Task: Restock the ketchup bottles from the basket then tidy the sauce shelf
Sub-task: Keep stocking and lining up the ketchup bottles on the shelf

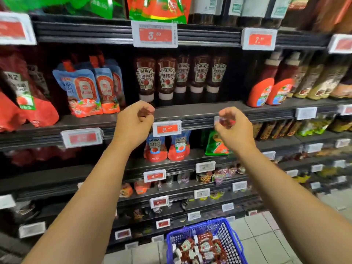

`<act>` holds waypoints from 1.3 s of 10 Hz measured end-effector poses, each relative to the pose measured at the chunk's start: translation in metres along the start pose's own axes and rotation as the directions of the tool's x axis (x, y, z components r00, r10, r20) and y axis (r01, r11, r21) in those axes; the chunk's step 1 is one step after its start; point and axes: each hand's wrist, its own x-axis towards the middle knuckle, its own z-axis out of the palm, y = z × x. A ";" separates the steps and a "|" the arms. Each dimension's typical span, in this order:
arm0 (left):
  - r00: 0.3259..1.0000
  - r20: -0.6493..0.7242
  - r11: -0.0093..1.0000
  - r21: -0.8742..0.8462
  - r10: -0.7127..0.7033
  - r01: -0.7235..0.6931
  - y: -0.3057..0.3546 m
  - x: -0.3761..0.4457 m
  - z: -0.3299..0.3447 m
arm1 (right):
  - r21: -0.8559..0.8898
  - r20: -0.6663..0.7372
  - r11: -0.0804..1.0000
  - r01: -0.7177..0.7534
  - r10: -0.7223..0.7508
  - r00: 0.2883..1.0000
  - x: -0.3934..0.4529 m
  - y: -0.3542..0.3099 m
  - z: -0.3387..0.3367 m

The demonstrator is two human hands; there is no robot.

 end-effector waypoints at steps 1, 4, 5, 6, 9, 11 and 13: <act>0.997 -0.024 0.997 0.005 0.078 -0.078 0.003 -0.031 -0.008 | -0.033 0.021 0.999 -0.029 0.030 0.999 -0.025 0.024 -0.019; 0.959 0.139 0.967 -0.027 -0.246 0.252 -0.031 -0.123 0.057 | -0.207 0.252 0.923 -0.325 0.371 0.894 -0.089 0.146 -0.059; 0.876 0.285 0.920 0.077 -0.390 0.384 -0.048 -0.153 0.116 | -0.234 0.316 0.884 -0.404 0.462 0.829 -0.114 0.196 -0.069; 0.773 0.391 0.866 0.187 -0.500 0.465 -0.059 -0.186 0.182 | -0.233 0.367 0.843 -0.486 0.539 0.759 -0.141 0.249 -0.076; 0.359 0.525 0.630 0.553 -0.772 0.546 -0.080 -0.317 0.348 | -0.293 0.489 0.631 -0.718 0.745 0.455 -0.222 0.410 -0.075; 0.089 0.447 0.415 0.715 -0.890 0.562 -0.122 -0.388 0.413 | -0.436 0.563 0.581 -0.687 0.772 0.296 -0.262 0.497 -0.045; -0.012 0.457 0.391 0.775 -0.890 0.496 -0.207 -0.427 0.482 | -0.499 0.612 0.631 -0.594 0.742 0.275 -0.312 0.569 0.027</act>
